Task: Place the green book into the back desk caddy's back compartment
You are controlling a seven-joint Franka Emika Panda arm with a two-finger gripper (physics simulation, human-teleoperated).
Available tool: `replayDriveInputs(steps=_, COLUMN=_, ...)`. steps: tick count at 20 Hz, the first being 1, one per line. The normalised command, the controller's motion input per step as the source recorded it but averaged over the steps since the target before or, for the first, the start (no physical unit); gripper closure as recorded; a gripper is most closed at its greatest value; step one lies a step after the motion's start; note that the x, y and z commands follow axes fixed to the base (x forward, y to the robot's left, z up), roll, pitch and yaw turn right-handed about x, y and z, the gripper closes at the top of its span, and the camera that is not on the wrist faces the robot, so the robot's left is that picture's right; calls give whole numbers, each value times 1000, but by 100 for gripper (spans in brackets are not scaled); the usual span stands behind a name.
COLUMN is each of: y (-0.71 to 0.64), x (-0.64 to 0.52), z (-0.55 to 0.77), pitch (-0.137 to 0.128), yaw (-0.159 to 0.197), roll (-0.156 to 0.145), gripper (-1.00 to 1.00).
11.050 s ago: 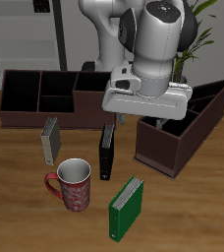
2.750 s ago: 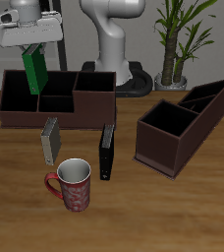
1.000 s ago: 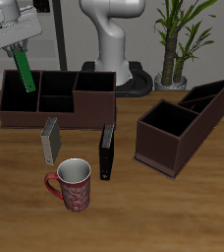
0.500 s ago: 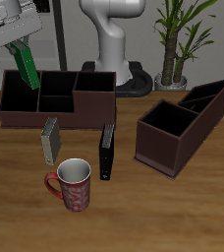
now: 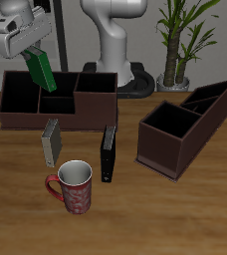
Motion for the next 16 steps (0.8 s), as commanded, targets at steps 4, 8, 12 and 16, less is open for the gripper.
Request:
replayDriveInputs(steps=4, y=134, x=-61, z=96, pitch=15, yaw=168, roll=51, gripper=100)
replayDriveInputs(steps=8, y=-13, x=36, z=185, pitch=-24, yaw=109, roll=-15, gripper=100)
replayDriveInputs(steps=12, y=-29, x=17, z=103, pitch=-22, yaw=131, roll=-34, gripper=100)
replayDriveInputs(steps=16, y=121, x=-69, z=14, pitch=-3, yaw=149, roll=-3, gripper=100)
